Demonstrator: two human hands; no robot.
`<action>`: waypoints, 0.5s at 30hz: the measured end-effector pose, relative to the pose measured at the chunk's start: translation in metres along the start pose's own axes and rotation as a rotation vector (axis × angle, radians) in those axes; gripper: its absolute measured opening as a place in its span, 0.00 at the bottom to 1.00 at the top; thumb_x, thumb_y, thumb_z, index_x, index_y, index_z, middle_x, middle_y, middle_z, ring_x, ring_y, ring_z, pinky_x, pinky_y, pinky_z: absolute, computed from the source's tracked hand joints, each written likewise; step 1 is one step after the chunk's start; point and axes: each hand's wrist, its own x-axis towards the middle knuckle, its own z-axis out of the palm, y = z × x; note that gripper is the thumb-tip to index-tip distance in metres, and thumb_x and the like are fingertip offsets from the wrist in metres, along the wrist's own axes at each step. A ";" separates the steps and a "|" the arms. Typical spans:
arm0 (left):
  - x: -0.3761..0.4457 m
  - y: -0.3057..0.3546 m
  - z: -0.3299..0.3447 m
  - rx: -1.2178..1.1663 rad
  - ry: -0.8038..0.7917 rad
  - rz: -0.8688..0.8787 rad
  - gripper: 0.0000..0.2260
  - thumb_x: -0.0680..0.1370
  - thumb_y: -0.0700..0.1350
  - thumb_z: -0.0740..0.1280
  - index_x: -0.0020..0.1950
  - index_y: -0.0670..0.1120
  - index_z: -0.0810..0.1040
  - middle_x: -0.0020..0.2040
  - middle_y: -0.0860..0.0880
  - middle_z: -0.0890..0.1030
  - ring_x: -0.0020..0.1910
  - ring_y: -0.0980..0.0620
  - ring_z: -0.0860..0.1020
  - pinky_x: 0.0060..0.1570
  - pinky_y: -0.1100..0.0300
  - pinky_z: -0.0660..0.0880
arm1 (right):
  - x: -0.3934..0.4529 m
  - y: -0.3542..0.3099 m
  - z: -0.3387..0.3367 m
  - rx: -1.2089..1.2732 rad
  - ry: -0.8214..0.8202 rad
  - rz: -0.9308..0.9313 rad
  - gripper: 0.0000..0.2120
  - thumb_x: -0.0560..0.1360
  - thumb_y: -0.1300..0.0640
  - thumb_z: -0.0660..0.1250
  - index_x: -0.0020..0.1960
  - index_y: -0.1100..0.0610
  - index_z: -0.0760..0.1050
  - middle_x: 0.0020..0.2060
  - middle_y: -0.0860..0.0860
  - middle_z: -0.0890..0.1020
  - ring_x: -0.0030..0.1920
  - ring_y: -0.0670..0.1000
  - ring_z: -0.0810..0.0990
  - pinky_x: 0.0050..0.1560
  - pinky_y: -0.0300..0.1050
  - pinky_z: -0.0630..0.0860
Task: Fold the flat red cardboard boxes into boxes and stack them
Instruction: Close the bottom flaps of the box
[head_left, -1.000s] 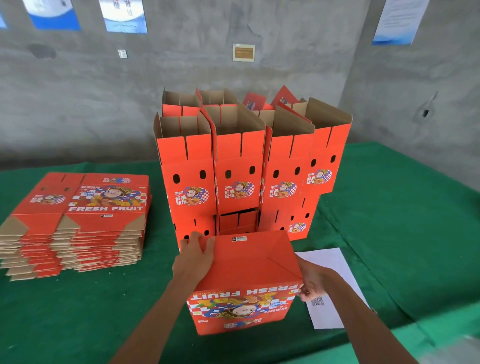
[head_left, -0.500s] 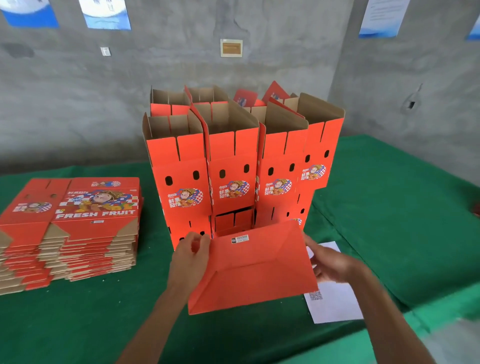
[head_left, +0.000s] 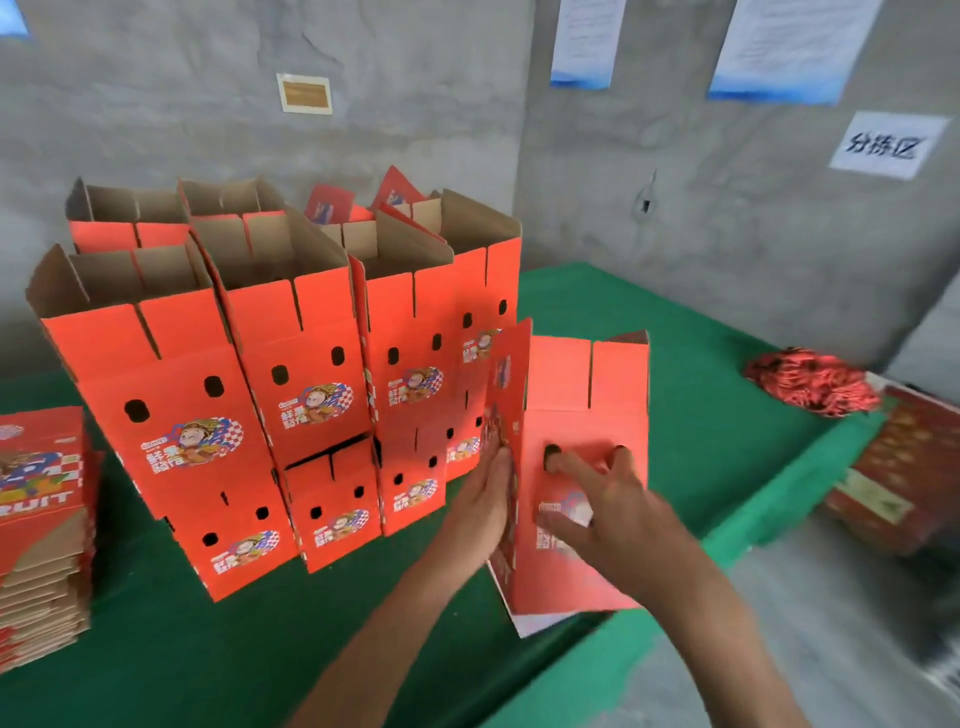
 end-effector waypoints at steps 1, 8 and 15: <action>0.013 0.002 0.012 -0.030 0.003 0.004 0.23 0.85 0.63 0.47 0.81 0.63 0.61 0.79 0.59 0.67 0.78 0.59 0.65 0.77 0.50 0.64 | 0.005 0.009 0.007 -0.037 0.035 0.012 0.24 0.76 0.35 0.67 0.69 0.34 0.63 0.57 0.52 0.66 0.56 0.62 0.82 0.55 0.56 0.78; 0.115 0.006 0.070 -0.067 0.011 -0.102 0.19 0.87 0.59 0.48 0.79 0.66 0.58 0.77 0.52 0.71 0.74 0.48 0.72 0.71 0.39 0.71 | 0.075 0.107 0.061 0.086 0.091 0.118 0.22 0.77 0.47 0.72 0.68 0.47 0.70 0.73 0.64 0.58 0.59 0.66 0.77 0.54 0.56 0.78; 0.221 -0.017 0.130 -0.085 0.161 -0.093 0.22 0.89 0.51 0.51 0.84 0.57 0.56 0.81 0.49 0.64 0.79 0.47 0.65 0.78 0.45 0.62 | 0.165 0.200 0.094 0.192 0.114 0.111 0.20 0.74 0.45 0.75 0.61 0.50 0.73 0.66 0.61 0.63 0.54 0.64 0.77 0.48 0.57 0.80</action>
